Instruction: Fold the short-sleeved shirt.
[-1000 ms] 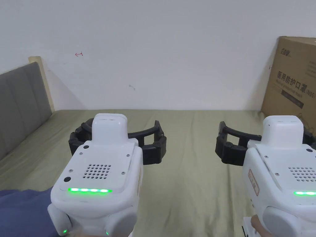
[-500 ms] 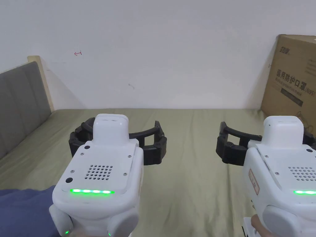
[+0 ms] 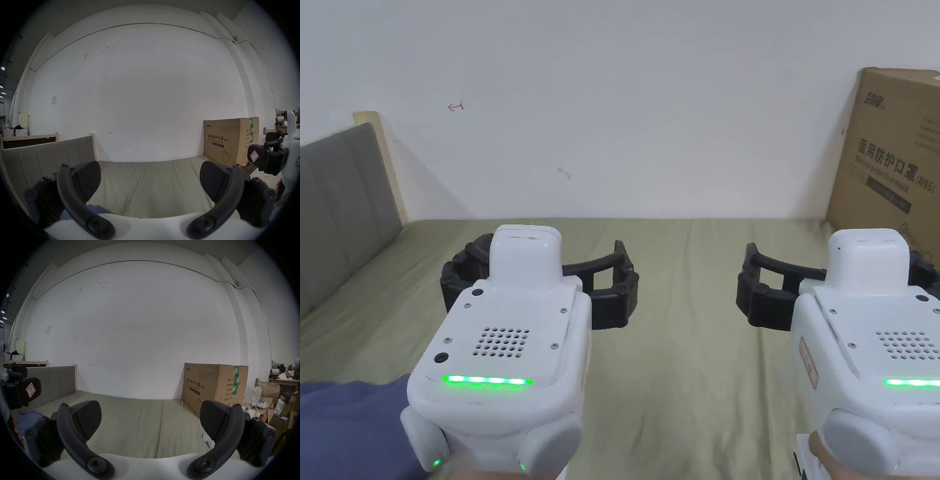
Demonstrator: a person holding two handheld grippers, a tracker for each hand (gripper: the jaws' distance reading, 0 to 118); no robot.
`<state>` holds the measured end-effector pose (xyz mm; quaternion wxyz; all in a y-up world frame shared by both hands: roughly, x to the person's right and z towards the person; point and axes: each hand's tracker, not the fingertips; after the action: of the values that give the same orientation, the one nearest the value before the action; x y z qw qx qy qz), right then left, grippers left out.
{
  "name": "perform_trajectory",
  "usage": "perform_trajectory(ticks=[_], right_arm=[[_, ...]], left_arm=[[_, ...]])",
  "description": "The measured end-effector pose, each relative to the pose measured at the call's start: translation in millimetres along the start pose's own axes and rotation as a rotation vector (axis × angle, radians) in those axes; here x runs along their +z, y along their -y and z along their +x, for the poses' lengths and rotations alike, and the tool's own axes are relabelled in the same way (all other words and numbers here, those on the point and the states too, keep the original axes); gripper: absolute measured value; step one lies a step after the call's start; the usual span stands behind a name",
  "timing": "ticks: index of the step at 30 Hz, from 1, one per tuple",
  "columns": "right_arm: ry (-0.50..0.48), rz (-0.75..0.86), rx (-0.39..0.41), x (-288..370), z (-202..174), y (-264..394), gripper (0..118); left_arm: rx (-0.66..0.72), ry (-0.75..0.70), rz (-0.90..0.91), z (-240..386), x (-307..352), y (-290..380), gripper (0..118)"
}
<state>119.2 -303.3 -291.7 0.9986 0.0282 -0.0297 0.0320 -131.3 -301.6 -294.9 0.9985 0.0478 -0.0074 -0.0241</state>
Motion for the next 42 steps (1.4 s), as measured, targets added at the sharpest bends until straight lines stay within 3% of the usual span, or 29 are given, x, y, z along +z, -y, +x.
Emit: perform_trajectory(ticks=[10, 17, 42], right_arm=[[-0.008, 0.003, -0.011, 0.2, 3.5, 0.0, 118], [0.003, 0.009, 0.024, -1.5, 1.6, -0.6, 118], [-0.048, 0.035, -0.011, 4.9, 3.7, 2.3, 118]], left_arm=[[0.002, 0.005, 0.008, 0.9, 0.5, -3.0, 118], [0.002, 0.005, 0.009, 2.1, -0.6, -4.1, 118], [-0.002, 0.017, 0.023, 3.0, 1.1, -4.7, 118]])
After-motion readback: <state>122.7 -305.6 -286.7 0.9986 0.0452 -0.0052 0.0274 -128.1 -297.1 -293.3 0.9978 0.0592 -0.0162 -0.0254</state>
